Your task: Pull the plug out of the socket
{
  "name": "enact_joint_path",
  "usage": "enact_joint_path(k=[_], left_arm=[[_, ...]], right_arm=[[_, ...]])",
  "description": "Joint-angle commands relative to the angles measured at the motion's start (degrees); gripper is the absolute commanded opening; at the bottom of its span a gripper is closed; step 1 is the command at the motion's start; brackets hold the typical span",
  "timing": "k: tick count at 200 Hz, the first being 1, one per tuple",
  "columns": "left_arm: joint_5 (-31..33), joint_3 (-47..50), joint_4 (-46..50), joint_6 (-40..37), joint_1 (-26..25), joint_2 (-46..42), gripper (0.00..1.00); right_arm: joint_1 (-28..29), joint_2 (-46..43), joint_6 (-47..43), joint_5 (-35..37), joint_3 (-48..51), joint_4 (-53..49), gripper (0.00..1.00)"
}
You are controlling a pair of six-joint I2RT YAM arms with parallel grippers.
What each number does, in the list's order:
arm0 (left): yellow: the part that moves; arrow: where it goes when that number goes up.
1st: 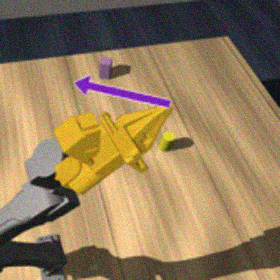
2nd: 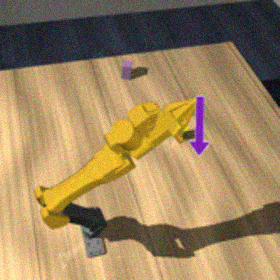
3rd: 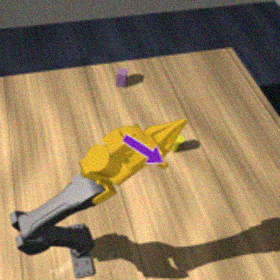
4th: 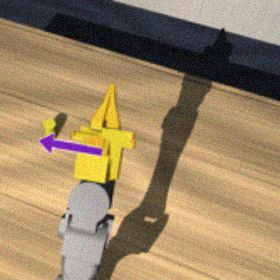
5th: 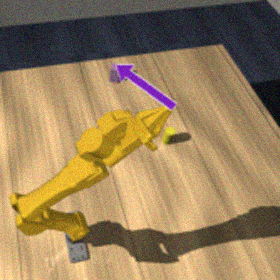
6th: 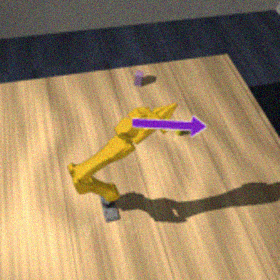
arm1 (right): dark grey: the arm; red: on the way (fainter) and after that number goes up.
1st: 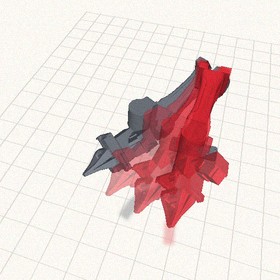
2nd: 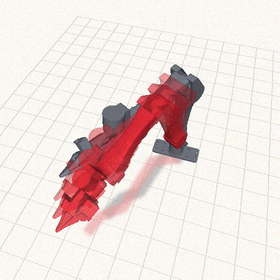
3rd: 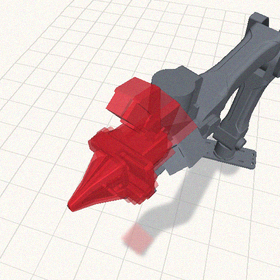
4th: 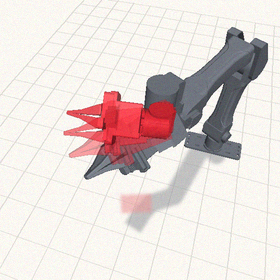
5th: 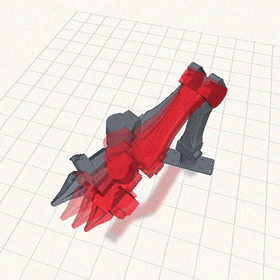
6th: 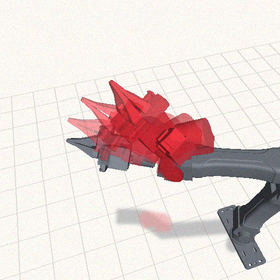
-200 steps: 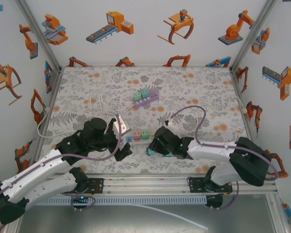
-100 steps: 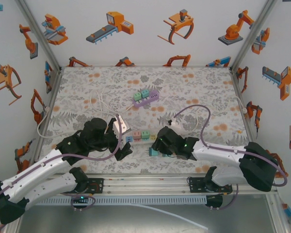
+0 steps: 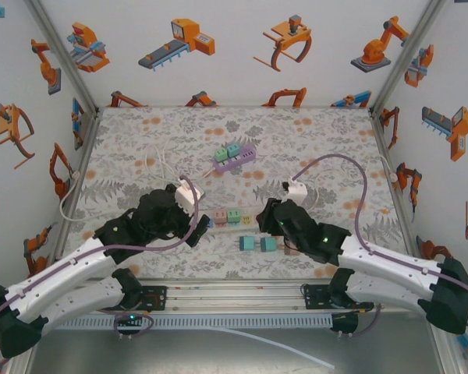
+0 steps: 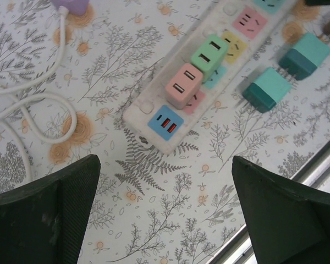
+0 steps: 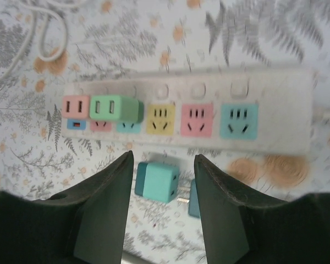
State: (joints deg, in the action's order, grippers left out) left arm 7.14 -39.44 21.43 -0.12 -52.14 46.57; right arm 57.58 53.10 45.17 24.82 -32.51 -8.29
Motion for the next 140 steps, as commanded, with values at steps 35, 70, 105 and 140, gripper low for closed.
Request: enact_joint_path(k=[35, 70, 105, 140], left_arm=[[10.9, 1.8, -4.7, 11.1, 0.6, 1.1, 0.97], [10.8, 0.9, -2.7, 22.7, 4.9, 3.1, 0.98], [7.5, 0.8, -2.1, 30.4, 8.5, 5.3, 0.99], [6.8, 0.1, -1.3, 36.5, 9.1, 9.3, 1.0]], right_arm=[[0.2, -7.1, -44.6, 2.1, 3.6, 16.7, 0.6], [-1.1, -4.0, -65.2, -11.6, -0.6, 12.9, 0.66], [-2.6, 2.5, -78.3, -26.1, -6.8, 3.1, 0.69], [-4.1, 11.9, -85.0, -35.7, -14.4, -4.5, 0.71]])
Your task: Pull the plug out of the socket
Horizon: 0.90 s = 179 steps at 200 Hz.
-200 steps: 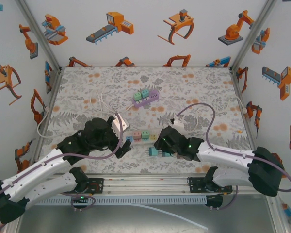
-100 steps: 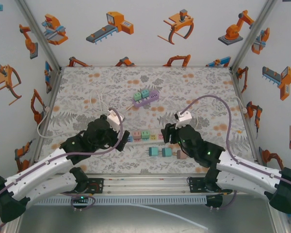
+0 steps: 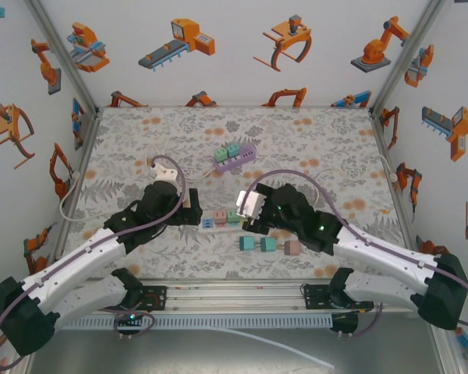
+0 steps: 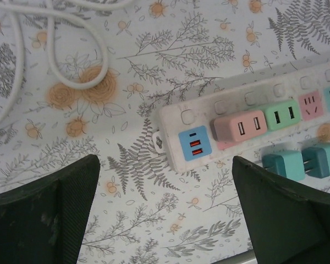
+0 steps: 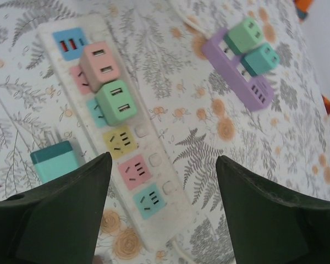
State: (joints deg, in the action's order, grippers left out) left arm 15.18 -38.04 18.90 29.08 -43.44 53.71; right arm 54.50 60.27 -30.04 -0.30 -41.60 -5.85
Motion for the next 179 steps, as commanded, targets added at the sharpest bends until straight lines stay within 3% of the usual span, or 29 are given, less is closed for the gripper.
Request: enact_joint_path(k=[1, 92, 179], left_arm=[[-1.3, -1.3, 1.2, 7.4, 0.4, 2.2, 1.0], [-0.2, -4.5, 0.9, 11.0, 0.8, 12.9, 0.96], [-0.4, -4.1, -2.3, 11.4, 1.5, 19.1, 0.89]], right_arm=[[-1.1, 5.4, -10.1, -11.0, -5.7, -7.2, 0.71], [-8.3, 24.7, -15.0, -27.0, -14.1, -5.9, 0.67], [-8.9, 33.2, -15.0, -30.7, -15.7, -1.5, 0.5]])
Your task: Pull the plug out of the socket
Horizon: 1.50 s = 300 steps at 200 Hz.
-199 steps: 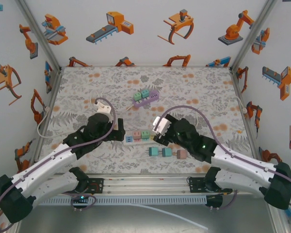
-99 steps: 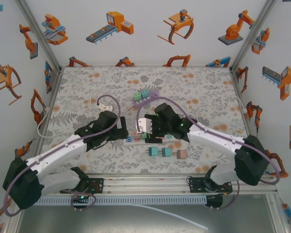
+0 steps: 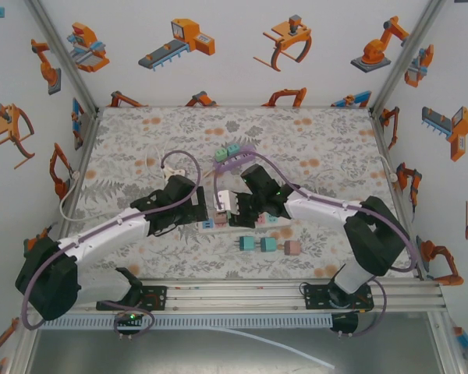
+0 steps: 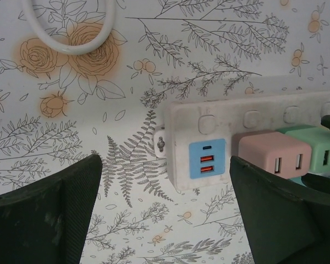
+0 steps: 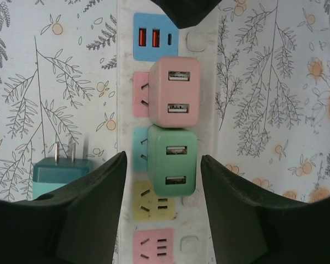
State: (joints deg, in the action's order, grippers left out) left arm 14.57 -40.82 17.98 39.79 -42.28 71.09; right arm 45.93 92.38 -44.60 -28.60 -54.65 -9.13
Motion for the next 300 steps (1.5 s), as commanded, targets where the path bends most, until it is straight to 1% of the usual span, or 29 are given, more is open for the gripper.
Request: enact_joint_path(k=[1, 42, 57, 79, 109, 182, 230, 272, 300], left_arm=[[0.2, -1.3, -1.4, 0.7, 0.4, 1.9, 0.89], [-0.4, -1.8, -1.2, 0.6, 0.4, 4.6, 0.87], [-0.4, -1.8, -1.1, 0.2, 0.4, 5.1, 0.84], [-1.4, -1.9, -0.6, -1.4, 0.4, 6.3, 0.83], [-1.5, -1.9, 0.8, -1.3, 0.4, 7.7, 0.82], [-0.1, -1.5, 4.3, -1.4, 0.2, 9.1, 0.8], [1.6, -1.3, 6.4, -1.8, -0.6, 9.8, 0.8], [2.8, -0.5, 7.4, -0.7, -1.0, 10.0, 0.79], [3.3, -0.5, 8.0, -0.3, -1.1, 10.4, 0.79]], right_arm=[[-0.3, 1.2, -0.4, -2.4, -2.6, 1.7, 0.5], [-0.4, 2.0, -0.4, -2.6, -3.1, 1.3, 0.41], [-0.5, 1.9, -0.4, -2.7, -3.2, 1.2, 0.39], [-0.5, 1.8, -0.4, -2.9, -3.4, 1.1, 0.38], [-0.6, 2.2, -0.1, -3.6, -4.7, 0.1, 0.34], [-0.6, 1.7, 0.6, -4.0, -5.9, -0.3, 0.26], [-1.1, 0.4, 3.1, -4.5, -5.6, 2.4, 0.23], [-1.4, -0.8, 3.5, -4.6, -4.8, 2.9, 0.21], [-1.6, -1.9, 4.8, -5.1, -3.3, 5.2, 0.2]])
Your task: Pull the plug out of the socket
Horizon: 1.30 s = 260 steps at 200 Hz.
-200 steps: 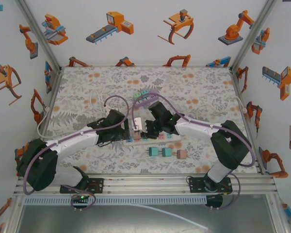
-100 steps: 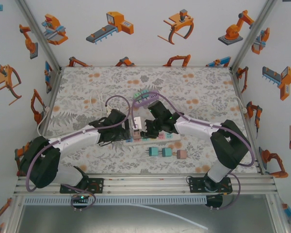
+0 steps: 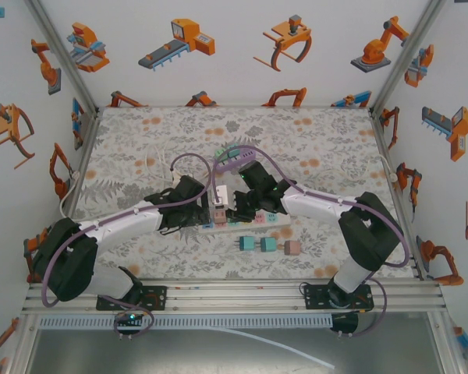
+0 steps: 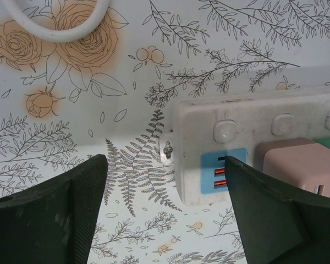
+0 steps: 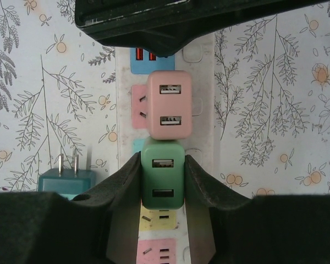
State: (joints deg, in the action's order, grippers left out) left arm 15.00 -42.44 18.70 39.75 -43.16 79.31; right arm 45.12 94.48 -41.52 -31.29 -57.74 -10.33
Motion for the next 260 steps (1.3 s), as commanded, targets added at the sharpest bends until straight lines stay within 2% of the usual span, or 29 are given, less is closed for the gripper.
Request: enact_joint_path(k=[1, 102, 139, 168, 187, 231, 260], left_arm=[[2.8, 1.1, 7.3, -0.3, -0.2, 2.2, 0.79], [2.9, 1.3, 7.6, 0.1, -0.2, 0.6, 0.78], [2.4, 1.2, 6.6, -0.7, -0.2, -1.8, 0.78], [2.4, 0.0, 6.4, -1.8, -0.2, -3.9, 0.79], [2.6, -0.7, 6.5, -2.8, -0.2, -5.9, 0.79], [3.5, -0.5, 6.6, -6.1, -0.3, -15.0, 0.8], [3.8, 1.2, 5.7, -9.7, -0.3, -25.1, 0.8]], right_arm=[[-0.8, -4.1, 1.8, -2.4, -0.2, 6.5, 0.2], [-1.3, -7.2, 3.2, -2.1, 1.6, 8.1, 0.19], [-1.4, -11.3, 10.3, -0.5, 4.6, 14.9, 0.19], [-1.4, -16.8, 21.4, 0.9, 7.7, 21.4, 0.19], [-1.4, -21.0, 31.6, 3.9, 9.4, 24.8, 0.19], [-1.4, -30.7, 62.5, 23.5, 12.5, 26.1, 0.18], [-0.8, -36.9, 80.3, 29.8, 16.8, 26.3, 0.17]])
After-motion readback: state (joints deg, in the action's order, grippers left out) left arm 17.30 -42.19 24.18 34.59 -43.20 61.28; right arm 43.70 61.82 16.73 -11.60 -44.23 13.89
